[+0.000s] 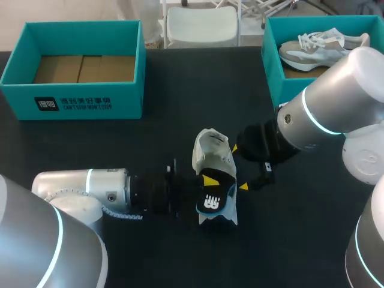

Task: Take the shoe out of the shoebox, open the shoe tongue, remove and reinsert the insole, then place the shoe into the shoebox

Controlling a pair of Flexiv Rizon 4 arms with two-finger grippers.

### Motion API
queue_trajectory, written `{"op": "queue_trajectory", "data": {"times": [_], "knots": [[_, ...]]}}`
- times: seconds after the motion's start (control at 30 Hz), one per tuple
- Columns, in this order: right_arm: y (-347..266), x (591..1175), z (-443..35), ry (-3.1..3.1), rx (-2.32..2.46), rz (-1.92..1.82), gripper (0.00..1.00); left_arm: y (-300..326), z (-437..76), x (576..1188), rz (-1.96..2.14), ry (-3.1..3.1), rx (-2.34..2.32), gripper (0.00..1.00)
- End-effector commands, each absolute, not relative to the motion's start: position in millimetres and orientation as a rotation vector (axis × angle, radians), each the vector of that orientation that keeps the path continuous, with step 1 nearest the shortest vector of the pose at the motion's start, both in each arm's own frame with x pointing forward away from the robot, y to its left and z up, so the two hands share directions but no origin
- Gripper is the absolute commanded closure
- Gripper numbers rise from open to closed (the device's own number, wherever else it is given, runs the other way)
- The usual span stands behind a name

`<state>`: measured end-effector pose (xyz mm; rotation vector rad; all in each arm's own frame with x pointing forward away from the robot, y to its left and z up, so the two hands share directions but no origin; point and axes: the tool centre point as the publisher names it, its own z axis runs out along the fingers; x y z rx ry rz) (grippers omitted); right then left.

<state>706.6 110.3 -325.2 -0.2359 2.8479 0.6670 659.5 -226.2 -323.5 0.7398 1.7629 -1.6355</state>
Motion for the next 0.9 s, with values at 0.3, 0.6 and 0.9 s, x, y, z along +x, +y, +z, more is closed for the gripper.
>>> {"op": "queue_trajectory", "data": {"times": [0.3, 0.6, 0.9], "knots": [[111.4, 705.5, -326.8, 2.845, -0.234, 0.665, 0.0, -235.9, -347.0, 681.7, -1.582, 1.766, 0.751, 1.0], [111.4, 705.5, -326.8, 2.845, -0.234, 0.665, 0.0, -241.8, -353.4, 701.0, -1.565, 1.764, 0.754, 1.0], [111.4, 705.5, -326.8, 2.845, -0.234, 0.665, 0.0, -234.3, -347.8, 690.5, -1.575, 1.775, 0.729, 0.85]]}}
